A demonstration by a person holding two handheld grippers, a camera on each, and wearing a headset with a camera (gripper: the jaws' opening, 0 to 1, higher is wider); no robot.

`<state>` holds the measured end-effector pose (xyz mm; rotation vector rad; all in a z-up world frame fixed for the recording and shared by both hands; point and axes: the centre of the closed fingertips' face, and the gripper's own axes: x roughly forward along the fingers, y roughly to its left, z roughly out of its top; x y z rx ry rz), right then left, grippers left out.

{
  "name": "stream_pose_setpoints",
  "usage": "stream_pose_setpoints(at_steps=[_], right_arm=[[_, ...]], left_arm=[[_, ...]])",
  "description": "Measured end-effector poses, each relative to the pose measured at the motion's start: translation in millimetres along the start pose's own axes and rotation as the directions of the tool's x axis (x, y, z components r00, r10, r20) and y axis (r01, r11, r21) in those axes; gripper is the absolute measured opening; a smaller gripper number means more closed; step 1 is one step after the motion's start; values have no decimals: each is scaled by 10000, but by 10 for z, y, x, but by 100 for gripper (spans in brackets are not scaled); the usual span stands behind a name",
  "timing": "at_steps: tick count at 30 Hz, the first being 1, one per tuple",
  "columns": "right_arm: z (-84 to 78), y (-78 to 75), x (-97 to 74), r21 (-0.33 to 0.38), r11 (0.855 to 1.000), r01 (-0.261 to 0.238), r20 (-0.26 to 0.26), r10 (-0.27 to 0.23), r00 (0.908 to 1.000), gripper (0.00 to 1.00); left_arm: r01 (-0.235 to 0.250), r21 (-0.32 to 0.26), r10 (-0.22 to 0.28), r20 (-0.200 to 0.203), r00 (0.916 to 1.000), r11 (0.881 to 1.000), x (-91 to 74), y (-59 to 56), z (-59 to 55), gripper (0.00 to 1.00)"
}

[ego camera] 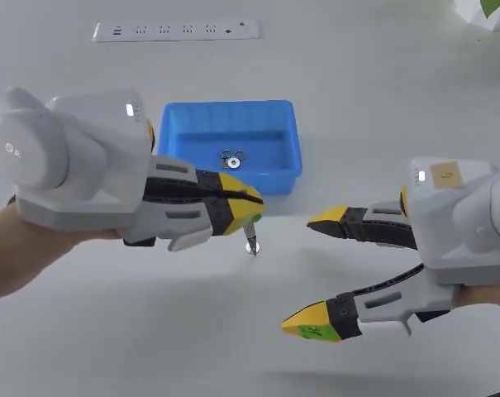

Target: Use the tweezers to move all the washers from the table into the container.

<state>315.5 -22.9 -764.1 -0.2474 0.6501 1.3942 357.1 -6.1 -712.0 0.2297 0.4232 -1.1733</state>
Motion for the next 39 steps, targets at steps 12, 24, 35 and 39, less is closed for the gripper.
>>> stream_pose_setpoints(at_steps=[12, 24, 35, 39], right_arm=[[186, -111, 352, -671, 9957, -641, -29, 641, 9979, 64], [191, -162, 584, -2319, 9615, -1474, -1020, 1267, 9867, 30], [197, -193, 589, -2795, 9457, -1657, -1194, 1370, 9834, 15], [181, -169, 586, -2996, 9366, -1816, -1290, 1489, 9804, 11]], left_arm=[[307, -76, -307, -32, 9995, 9995, -2, -96, -9, 6], [266, -216, -268, -48, 9996, 9994, -11, -79, -9, 6], [242, -283, -243, -41, 9997, 9993, -2, -74, -20, 7], [252, -301, -253, -36, 9997, 9992, 14, -76, -15, 7]])
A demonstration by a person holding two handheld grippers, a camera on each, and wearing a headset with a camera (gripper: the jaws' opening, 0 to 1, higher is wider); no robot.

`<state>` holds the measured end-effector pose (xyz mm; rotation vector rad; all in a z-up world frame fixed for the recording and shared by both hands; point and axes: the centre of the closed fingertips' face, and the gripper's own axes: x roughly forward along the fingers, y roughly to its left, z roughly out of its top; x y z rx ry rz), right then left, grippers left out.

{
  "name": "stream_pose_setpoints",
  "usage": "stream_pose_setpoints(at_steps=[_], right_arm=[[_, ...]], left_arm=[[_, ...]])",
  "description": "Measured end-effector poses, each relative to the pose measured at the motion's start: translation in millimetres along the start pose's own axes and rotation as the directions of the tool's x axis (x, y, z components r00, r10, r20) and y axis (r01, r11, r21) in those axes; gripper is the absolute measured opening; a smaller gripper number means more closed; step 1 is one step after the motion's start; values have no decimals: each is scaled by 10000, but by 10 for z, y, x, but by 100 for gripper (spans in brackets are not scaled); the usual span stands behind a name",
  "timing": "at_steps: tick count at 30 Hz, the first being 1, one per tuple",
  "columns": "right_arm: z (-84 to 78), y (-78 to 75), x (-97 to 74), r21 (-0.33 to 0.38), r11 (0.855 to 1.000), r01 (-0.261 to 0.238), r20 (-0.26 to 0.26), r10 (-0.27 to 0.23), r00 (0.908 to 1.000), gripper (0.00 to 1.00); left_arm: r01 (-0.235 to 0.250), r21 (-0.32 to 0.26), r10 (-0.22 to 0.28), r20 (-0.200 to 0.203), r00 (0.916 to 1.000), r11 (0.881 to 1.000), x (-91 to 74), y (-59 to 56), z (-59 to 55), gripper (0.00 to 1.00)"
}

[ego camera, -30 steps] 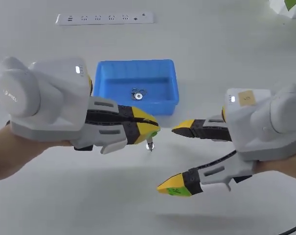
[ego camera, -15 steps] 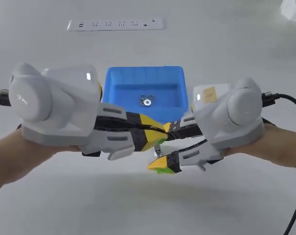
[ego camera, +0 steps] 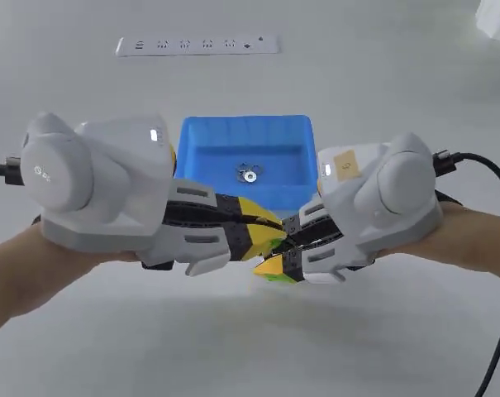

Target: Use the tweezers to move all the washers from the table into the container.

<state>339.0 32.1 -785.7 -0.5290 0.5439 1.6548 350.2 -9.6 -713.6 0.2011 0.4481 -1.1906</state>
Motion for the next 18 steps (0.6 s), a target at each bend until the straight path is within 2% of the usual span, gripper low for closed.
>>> stream_pose_setpoints(at_steps=[14, 18], right_arm=[[18, 7, 0, 74, 10000, 39, 173, -40, 9998, 10], [55, -7, -1, 125, 9999, 86, 297, -89, 9995, 9]], left_arm=[[-151, -92, 150, -61, 9999, 9998, 2, 32, 8, 7], [-179, -206, 180, 60, 9998, 9996, -23, 50, 31, 7]])
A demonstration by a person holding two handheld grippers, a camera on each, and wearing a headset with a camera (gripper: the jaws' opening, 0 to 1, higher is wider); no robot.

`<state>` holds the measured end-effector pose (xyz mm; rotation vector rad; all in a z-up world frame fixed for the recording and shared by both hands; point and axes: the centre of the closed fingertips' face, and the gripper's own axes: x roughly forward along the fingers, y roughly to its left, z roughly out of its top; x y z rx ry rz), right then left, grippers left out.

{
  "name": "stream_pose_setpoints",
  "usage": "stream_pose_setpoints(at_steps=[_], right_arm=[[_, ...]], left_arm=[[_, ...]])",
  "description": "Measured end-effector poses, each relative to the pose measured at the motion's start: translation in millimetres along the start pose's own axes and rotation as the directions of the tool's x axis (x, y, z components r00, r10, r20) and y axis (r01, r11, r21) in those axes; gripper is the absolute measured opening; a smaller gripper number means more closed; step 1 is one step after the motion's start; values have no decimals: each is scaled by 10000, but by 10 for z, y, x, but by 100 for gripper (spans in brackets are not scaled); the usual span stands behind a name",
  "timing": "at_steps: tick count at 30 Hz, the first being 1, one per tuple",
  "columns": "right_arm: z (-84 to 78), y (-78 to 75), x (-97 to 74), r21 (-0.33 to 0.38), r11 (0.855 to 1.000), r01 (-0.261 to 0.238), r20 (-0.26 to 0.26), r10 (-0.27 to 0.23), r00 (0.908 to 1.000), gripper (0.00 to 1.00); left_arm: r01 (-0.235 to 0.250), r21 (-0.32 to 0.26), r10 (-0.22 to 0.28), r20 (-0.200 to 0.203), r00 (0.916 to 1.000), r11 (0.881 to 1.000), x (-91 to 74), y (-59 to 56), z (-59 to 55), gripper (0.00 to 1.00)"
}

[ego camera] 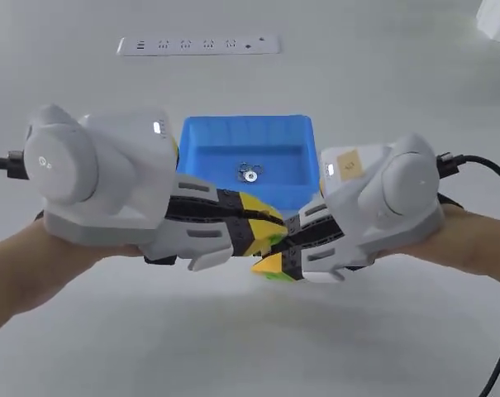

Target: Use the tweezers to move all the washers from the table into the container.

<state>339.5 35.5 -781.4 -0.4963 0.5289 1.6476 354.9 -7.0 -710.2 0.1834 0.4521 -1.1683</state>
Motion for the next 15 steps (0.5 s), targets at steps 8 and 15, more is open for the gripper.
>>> stream_pose_setpoints(at_steps=[8, 15], right_arm=[[17, -12, 11, 10, 10000, 39, 20, -39, 10000, 9], [25, -31, -5, 59, 9999, 135, 51, -135, 9999, 9]], left_arm=[[-28, -15, 28, -44, 10000, 10000, -8, 6, -1, 8], [6, 92, -5, -141, 9999, 10000, -6, 0, -15, 11]])
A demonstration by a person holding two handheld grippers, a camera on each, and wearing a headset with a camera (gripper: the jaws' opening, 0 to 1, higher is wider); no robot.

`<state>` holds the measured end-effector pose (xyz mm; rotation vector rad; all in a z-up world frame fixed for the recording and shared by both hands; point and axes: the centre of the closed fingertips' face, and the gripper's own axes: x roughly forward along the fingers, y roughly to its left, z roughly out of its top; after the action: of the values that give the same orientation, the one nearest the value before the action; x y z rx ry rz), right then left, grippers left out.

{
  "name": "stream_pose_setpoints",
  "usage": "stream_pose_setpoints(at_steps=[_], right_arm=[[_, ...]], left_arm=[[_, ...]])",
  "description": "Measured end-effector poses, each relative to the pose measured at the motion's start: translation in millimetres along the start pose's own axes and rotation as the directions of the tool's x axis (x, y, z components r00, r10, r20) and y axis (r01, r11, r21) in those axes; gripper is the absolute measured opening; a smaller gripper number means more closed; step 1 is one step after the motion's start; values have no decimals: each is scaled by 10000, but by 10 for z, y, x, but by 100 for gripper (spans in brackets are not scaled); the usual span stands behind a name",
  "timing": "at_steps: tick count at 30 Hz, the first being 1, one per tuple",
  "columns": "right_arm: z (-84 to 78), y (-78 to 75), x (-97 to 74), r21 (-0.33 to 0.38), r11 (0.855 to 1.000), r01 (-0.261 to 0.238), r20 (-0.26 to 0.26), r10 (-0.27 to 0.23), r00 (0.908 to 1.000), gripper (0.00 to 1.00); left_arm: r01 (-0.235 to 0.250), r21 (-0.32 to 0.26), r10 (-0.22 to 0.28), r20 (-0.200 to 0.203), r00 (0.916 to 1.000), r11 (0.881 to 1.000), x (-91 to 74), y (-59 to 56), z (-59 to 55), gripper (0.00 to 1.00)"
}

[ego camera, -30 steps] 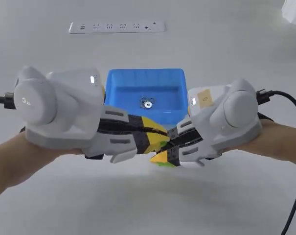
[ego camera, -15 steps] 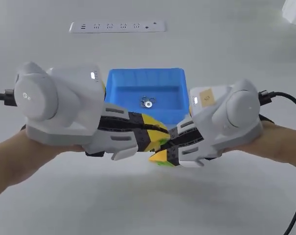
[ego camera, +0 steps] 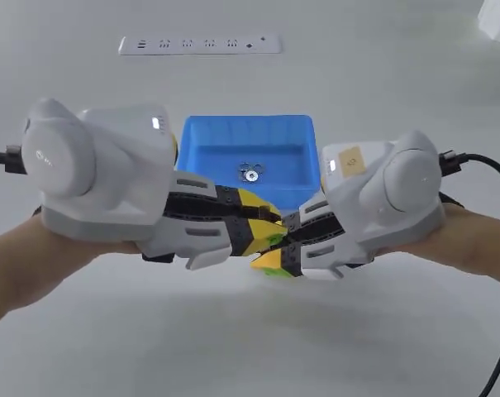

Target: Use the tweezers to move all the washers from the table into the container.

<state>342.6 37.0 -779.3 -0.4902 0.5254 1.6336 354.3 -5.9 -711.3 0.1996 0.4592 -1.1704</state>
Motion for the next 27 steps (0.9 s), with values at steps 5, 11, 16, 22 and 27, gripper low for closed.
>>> stream_pose_setpoints(at_steps=[5, 11, 16, 22, 27], right_arm=[[42, -23, -16, 124, 9999, 71, 135, -72, 9999, 9], [92, -47, -36, 169, 9997, 180, 245, -184, 9995, 9], [148, -58, -67, 263, 9994, 231, 360, -240, 9991, 9], [198, -50, -79, 167, 9996, 233, 346, -239, 9991, 9], [250, -48, -115, 83, 9996, 255, 296, -258, 9992, 9]], left_arm=[[-66, 8, 66, -74, 10000, 10000, -12, 12, -13, 14], [-212, -166, 214, 138, 9997, 9996, -73, 30, 33, 16], [-424, -298, 433, 273, 9987, 9987, -114, 59, 55, 16], [-693, -402, 709, 402, 9967, 9968, -166, 105, 85, 19], [-927, -490, 949, 451, 9945, 9945, -255, 134, 85, 23]])
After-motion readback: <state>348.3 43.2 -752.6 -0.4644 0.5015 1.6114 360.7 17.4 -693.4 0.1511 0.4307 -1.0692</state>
